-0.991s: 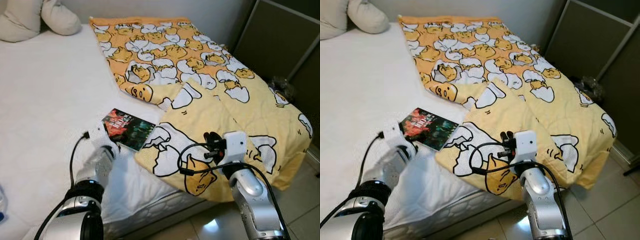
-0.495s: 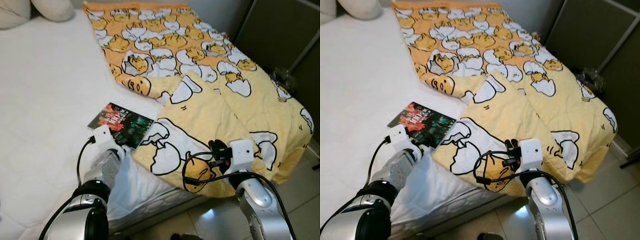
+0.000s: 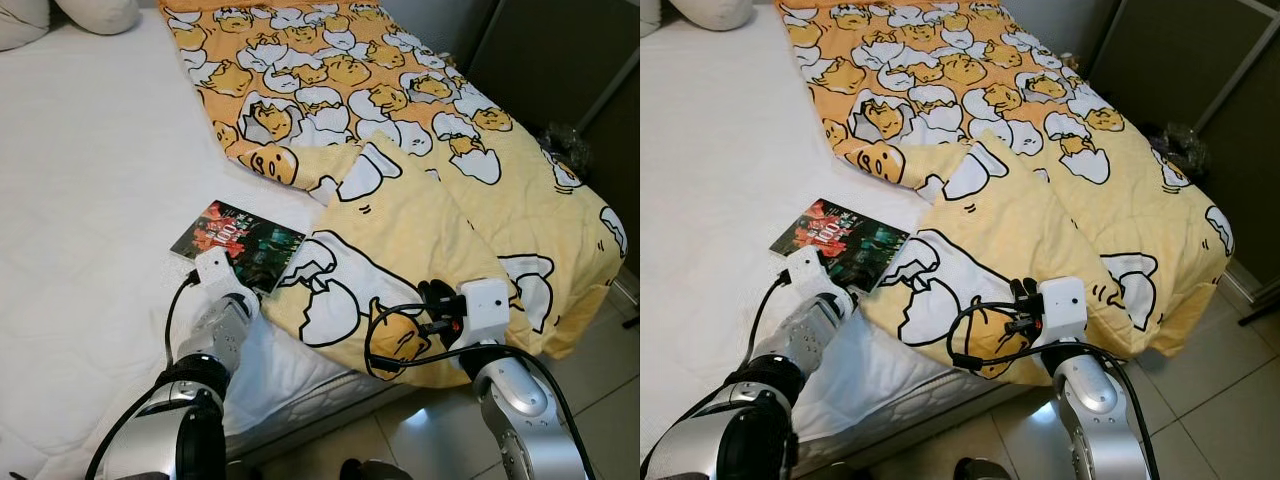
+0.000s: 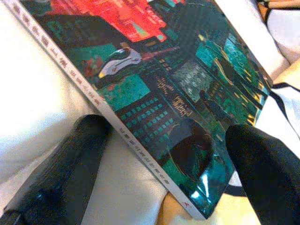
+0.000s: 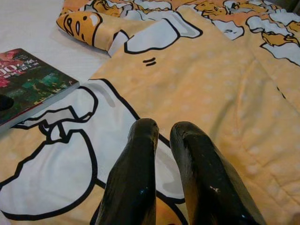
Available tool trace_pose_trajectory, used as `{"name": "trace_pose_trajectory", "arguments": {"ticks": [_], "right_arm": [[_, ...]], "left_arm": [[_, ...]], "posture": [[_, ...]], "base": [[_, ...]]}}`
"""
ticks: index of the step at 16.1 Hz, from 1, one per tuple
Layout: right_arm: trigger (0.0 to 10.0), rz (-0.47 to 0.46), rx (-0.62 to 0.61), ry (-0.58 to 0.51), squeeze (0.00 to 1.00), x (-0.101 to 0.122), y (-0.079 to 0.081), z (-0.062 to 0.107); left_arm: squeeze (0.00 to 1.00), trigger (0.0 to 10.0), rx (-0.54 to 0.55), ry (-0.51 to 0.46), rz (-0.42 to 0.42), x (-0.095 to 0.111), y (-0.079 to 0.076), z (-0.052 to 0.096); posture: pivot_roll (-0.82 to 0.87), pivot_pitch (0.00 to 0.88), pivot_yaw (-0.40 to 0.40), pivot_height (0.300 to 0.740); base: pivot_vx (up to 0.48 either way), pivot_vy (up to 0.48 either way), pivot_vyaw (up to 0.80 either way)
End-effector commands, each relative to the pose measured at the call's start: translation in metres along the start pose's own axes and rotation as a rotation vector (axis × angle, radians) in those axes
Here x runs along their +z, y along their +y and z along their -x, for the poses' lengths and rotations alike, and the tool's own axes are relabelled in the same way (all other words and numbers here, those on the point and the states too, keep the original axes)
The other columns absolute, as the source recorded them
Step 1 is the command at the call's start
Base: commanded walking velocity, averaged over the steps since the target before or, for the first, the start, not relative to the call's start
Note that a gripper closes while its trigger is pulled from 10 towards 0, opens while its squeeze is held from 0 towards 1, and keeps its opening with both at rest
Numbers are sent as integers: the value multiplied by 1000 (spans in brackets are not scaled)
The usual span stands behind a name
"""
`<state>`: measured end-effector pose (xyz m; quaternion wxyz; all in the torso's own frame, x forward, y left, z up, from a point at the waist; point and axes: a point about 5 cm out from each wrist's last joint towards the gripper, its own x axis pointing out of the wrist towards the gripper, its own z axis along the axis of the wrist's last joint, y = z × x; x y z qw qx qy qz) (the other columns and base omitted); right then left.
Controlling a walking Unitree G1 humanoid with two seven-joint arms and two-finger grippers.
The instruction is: Clean up the room
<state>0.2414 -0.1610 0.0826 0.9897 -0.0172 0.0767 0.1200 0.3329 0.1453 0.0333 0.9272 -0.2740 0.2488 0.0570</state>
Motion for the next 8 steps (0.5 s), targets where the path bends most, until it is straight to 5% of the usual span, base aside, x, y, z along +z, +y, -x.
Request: {"name": "trace_pose_trajectory", "arguments": {"ticks": [1, 5, 6, 8], "right_arm": [[10000, -1, -2, -1, 318, 2, -1, 2], [10000, 4, 3, 10, 318, 1, -1, 5], [10000, 6, 4, 13, 318, 1, -1, 6], [10000, 6, 5, 18, 318, 1, -1, 7]], "left_arm": [[0, 10000, 11, 69, 46, -16, -2, 1], [0, 10000, 1, 65, 122, -19, -7, 0], [0, 0, 0, 65, 143, -20, -7, 0], [0, 0, -1, 41, 245, -16, -4, -1]], "posture": [[-147, 126, -83, 740], [-163, 138, -95, 740], [-167, 141, -98, 740], [-179, 132, -101, 740]], "base": [[0, 0, 0], [0, 0, 0], [0, 0, 0], [0, 0, 0]]}}
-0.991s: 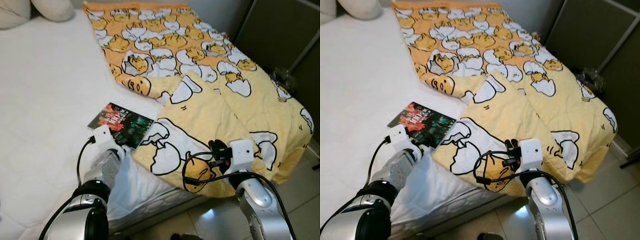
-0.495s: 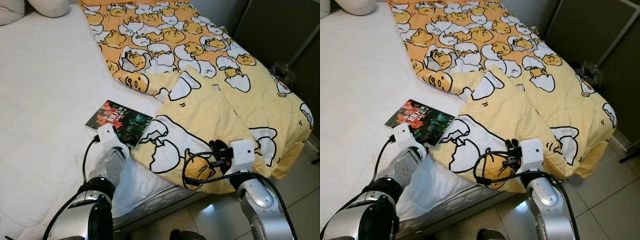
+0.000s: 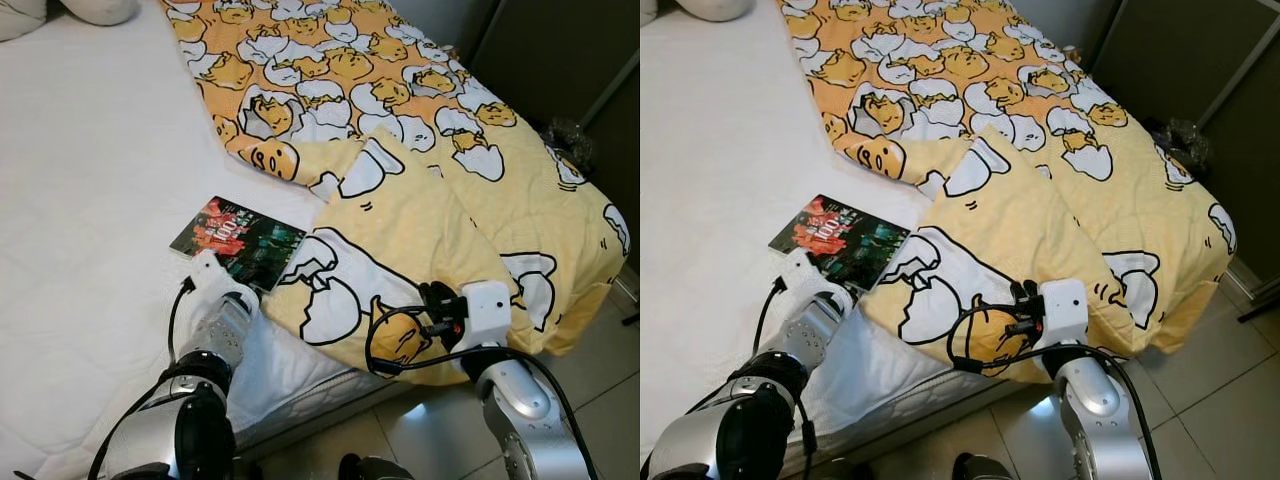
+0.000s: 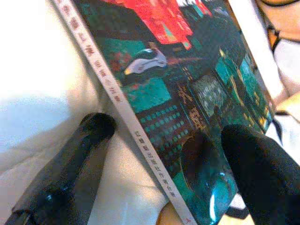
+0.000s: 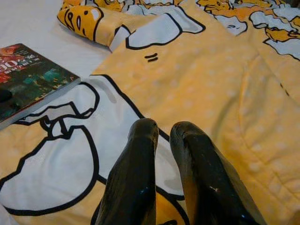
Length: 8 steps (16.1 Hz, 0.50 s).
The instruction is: Clean up the room
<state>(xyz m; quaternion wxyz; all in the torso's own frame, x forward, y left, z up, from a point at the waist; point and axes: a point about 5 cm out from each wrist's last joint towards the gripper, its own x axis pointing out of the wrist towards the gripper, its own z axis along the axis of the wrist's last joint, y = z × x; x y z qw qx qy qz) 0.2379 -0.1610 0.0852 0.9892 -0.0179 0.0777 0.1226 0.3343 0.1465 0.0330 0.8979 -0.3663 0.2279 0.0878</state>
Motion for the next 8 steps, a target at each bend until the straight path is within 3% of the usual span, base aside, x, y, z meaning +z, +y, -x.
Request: {"name": "trace_pose_trajectory", "arguments": {"ticks": [1, 8], "right_arm": [[10000, 4, 0, 16, 318, -1, -2, 3], [10000, 28, 5, 31, 318, 1, -7, 11]], "left_arm": [[0, 0, 3, 64, 71, -17, 0, 1], [0, 0, -38, 69, 92, -25, -6, 2]], "posture": [[-179, 132, -101, 740], [-230, 122, -127, 740]], "base": [[0, 0, 0], [0, 0, 0]]}}
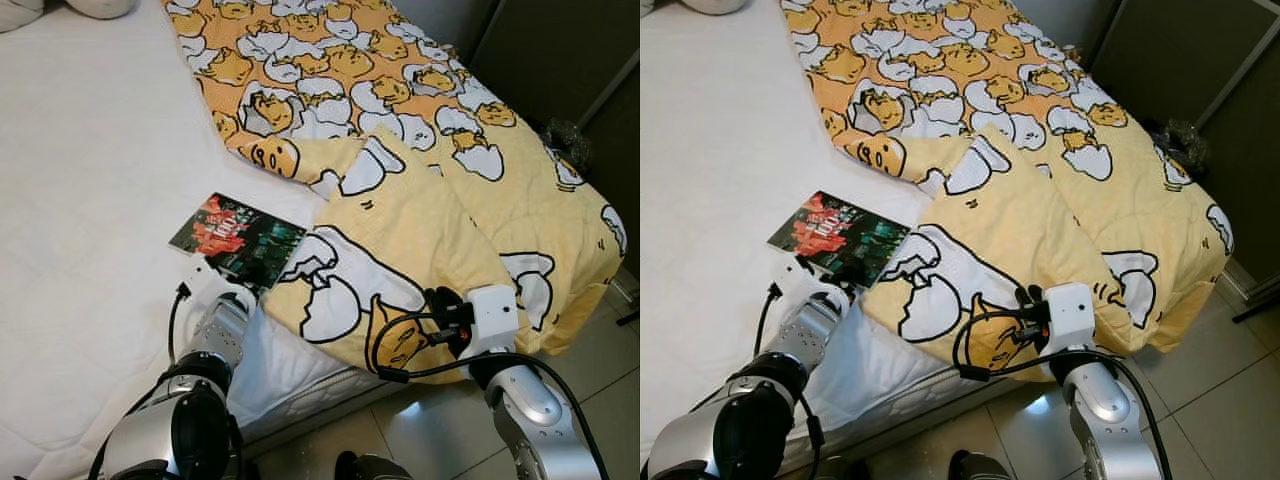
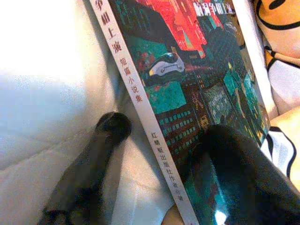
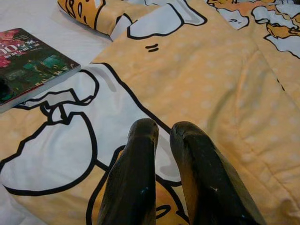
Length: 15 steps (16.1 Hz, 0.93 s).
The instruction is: Clean up the room
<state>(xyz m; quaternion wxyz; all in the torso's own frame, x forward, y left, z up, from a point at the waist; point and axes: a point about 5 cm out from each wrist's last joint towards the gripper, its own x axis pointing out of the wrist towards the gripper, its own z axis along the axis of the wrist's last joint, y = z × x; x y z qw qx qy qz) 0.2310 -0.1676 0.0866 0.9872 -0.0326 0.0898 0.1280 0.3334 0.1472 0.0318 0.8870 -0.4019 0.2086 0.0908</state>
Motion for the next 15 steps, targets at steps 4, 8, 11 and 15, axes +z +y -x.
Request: {"name": "trace_pose_trajectory", "arguments": {"ticks": [4, 8, 11, 15], "right_arm": [[10000, -21, -40, 3, 325, 2, -8, 4], [10000, -108, -71, -28, 376, 7, -18, -11], [10000, -171, -42, -55, 357, 13, -12, -31], [10000, -201, -143, -97, 361, 23, -30, -52]], "left_arm": [[0, 0, -63, 100, -5, -28, -13, 2], [0, 0, -144, 62, -128, -16, -32, -2], [0, 0, -125, 59, -79, -12, -28, -3], [0, 0, -202, -161, -388, 38, -43, -3]], "posture": [[-258, 102, -105, 740], [-205, 41, -73, 740], [-159, 0, -69, 740], [-90, 0, -47, 740]], "base": [[0, 0, 0], [0, 0, 0], [0, 0, 0], [0, 0, 0]]}}
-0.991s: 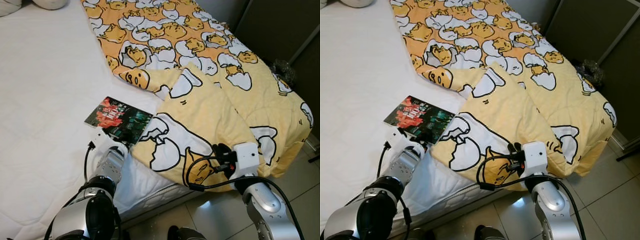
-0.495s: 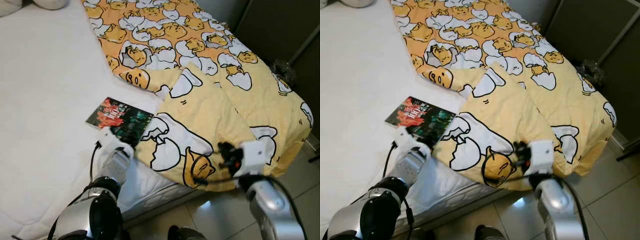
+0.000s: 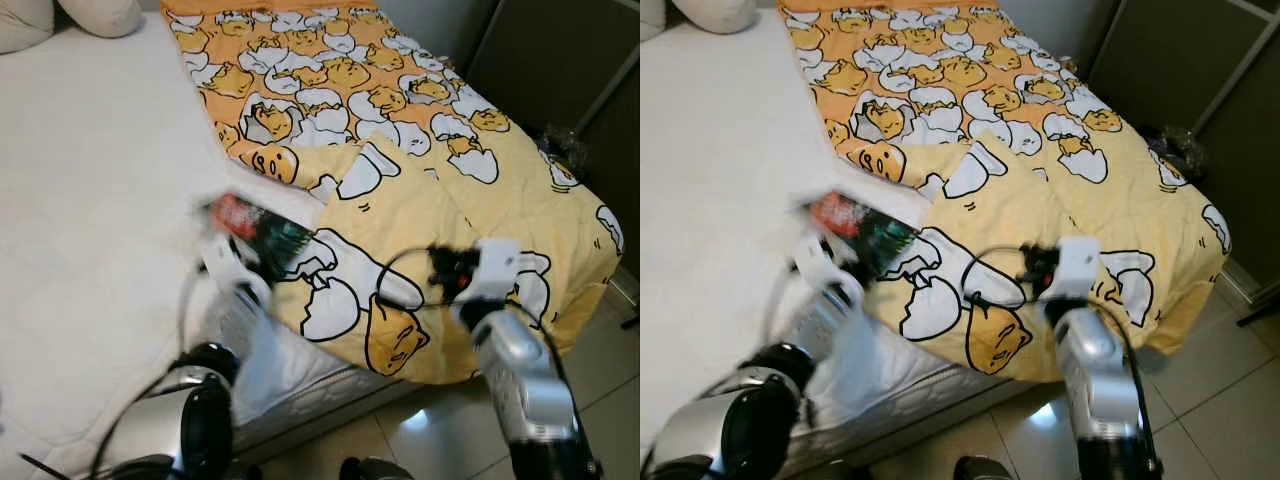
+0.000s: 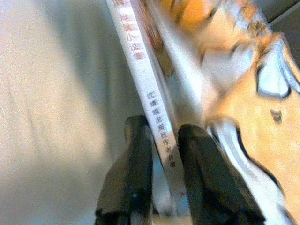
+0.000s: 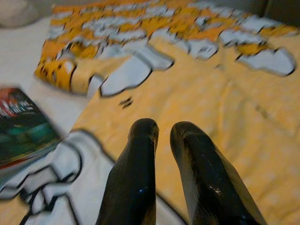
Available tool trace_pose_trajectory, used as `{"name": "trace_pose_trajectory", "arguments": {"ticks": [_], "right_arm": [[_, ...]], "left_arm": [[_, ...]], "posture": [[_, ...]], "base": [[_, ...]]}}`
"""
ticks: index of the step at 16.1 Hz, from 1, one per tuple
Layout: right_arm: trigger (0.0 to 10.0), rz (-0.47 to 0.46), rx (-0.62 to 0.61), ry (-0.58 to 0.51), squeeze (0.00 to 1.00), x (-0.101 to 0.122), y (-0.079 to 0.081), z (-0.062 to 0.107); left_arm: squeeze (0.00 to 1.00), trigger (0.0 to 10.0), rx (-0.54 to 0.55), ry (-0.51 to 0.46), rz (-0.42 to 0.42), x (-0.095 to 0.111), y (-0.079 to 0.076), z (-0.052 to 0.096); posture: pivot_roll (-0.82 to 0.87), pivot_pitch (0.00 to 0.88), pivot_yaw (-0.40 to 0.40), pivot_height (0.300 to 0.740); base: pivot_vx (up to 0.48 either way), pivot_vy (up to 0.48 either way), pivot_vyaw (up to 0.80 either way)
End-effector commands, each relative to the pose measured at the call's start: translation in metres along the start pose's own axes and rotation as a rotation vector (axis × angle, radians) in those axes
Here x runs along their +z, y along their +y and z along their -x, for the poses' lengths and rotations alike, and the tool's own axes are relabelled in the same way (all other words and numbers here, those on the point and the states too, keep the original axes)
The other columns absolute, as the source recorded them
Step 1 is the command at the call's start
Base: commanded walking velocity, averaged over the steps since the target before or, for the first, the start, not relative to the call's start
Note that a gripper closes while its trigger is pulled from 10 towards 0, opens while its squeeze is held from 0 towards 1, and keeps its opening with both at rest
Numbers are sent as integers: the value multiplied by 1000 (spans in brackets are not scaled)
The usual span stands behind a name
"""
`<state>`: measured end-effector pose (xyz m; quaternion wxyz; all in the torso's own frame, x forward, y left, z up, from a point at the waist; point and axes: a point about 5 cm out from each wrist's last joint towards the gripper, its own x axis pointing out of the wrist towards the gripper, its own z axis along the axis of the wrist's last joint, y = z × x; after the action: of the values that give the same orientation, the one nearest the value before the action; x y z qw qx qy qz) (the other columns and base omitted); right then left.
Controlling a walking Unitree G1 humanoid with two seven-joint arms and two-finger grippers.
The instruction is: Clean up the room
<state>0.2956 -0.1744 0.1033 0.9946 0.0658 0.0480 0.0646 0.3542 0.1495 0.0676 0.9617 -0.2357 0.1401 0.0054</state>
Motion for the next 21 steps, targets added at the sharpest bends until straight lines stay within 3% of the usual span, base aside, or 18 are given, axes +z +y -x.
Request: {"name": "trace_pose_trajectory", "arguments": {"ticks": [1, 2, 3, 4, 5, 6, 10, 15, 16, 19, 21], "right_arm": [[10000, -1, -43, -6, 357, 0, -11, 0], [10000, -1, -45, -11, 361, 1, -12, -2], [10000, 9, -55, -25, 380, 4, -16, -5], [10000, 15, -57, -27, 380, 5, -17, -7], [10000, 9, -61, -30, 412, 4, -20, -10], [10000, 3, -59, -36, 443, 4, -21, -13], [10000, 24, 52, -3, 525, -6, 0, -25], [10000, 14, 123, -4, 588, -8, 15, -34], [10000, 1, 152, -1, 624, -11, 19, -36], [10000, -124, 244, -24, 694, -14, 34, -34], [10000, -105, 244, -11, 698, -19, 35, -32]], "left_arm": [[0, 0, -20, -161, -153, 36, -4, -2], [0, 0, -7, -220, -226, 49, -2, 1], [0, 0, 56, -348, -416, 80, 4, 11], [0, 0, 75, -379, -466, 87, 5, 14], [0, 0, 101, -435, -577, 95, 8, 26], [0, 0, 115, -459, -619, 95, 10, 36], [0, 0, 223, -495, -661, 88, 14, 56], [0, 0, 217, -591, -719, 105, -5, 63], [0, 10000, 216, -605, -742, 110, -7, 63], [0, 10000, 202, -578, -833, 112, -12, 63], [0, 10000, 162, -533, -872, 103, -13, 62]], "posture": [[-74, 0, -41, 740], [-60, 0, -40, 740], [-41, 0, -34, 740], [-32, 0, -33, 740], [-13, 0, -39, 740], [2, 0, -47, 740], [48, 0, -85, 740], [101, 0, -118, 740], [107, 0, -117, 740], [107, 0, -106, 740], [102, 0, -92, 740]], "base": [[0, 0, 0], [0, 0, 0], [0, 0, 675], [0, 0, 675], [0, 0, 575], [0, 0, 569], [0, 0, 558], [0, 0, 547], [0, 0, 481], [0, 0, 452], [0, 0, 444]]}}
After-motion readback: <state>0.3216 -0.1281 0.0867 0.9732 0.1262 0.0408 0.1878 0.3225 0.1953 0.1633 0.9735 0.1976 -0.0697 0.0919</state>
